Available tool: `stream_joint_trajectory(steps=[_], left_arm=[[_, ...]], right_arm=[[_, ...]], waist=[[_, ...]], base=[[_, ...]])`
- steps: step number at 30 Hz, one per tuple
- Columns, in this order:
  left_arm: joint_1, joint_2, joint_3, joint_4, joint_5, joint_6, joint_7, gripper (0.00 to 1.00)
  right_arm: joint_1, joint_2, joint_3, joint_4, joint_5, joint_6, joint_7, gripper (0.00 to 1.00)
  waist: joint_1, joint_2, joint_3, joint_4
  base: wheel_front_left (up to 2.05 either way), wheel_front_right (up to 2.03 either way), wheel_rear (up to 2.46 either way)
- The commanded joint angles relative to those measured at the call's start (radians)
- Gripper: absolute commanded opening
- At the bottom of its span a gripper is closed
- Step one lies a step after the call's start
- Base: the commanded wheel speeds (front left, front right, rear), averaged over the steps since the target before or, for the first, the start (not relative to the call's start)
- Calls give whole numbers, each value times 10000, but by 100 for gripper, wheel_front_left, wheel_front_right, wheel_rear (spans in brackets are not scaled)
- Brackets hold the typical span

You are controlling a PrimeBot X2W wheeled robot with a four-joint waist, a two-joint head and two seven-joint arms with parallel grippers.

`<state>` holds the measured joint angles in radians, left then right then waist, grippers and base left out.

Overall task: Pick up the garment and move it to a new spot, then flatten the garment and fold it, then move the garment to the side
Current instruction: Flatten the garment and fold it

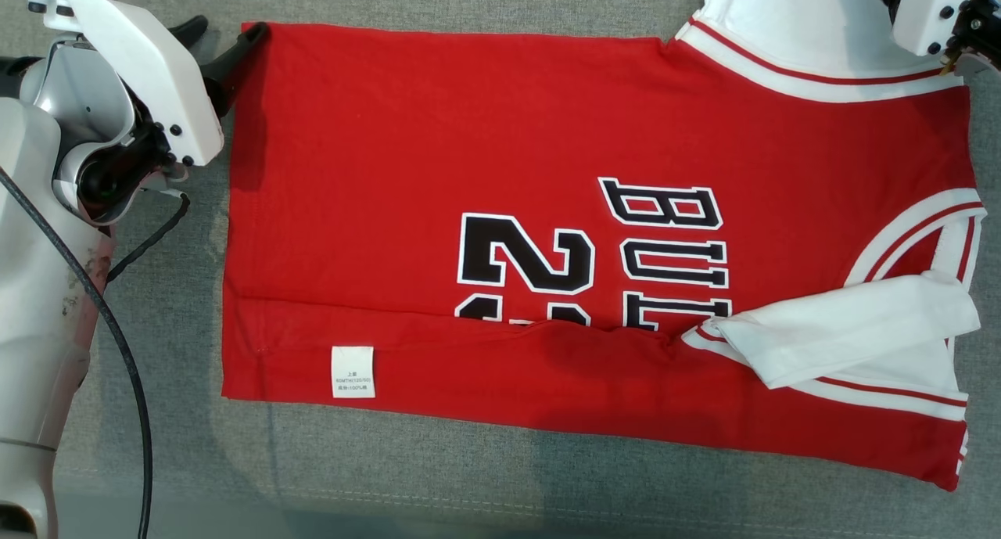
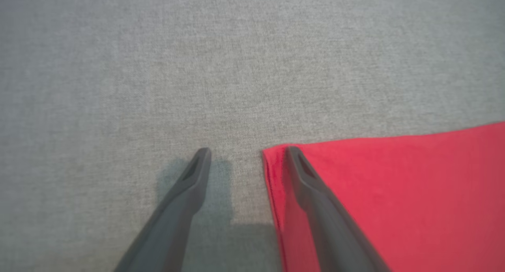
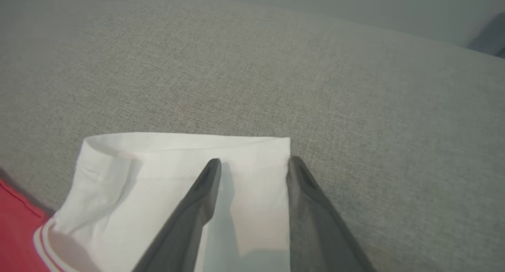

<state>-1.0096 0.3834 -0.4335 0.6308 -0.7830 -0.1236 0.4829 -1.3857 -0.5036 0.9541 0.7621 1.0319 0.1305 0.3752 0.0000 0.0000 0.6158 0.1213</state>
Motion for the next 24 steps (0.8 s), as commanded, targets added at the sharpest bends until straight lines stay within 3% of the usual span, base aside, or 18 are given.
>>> stream_joint_trajectory(steps=[1, 11, 24], left_arm=[[-75, 490, 161, -19, -130, -61, 177, 0], [-67, 855, -73, -686, -554, -69, -569, 0], [755, 1346, 66, -1690, -1339, -70, -642, 0]], right_arm=[[79, 39, 46, -82, 183, 2, -166, 0], [164, -737, 347, -902, 1135, 2, -1262, 0], [1070, -3094, 840, -4131, 2531, 2, -2081, 0]], waist=[[0, 0, -15, 2], [0, 0, -145, 14], [0, 0, -500, 23]], base=[[0, 0, 0], [0, 0, 0], [0, 0, 0]])
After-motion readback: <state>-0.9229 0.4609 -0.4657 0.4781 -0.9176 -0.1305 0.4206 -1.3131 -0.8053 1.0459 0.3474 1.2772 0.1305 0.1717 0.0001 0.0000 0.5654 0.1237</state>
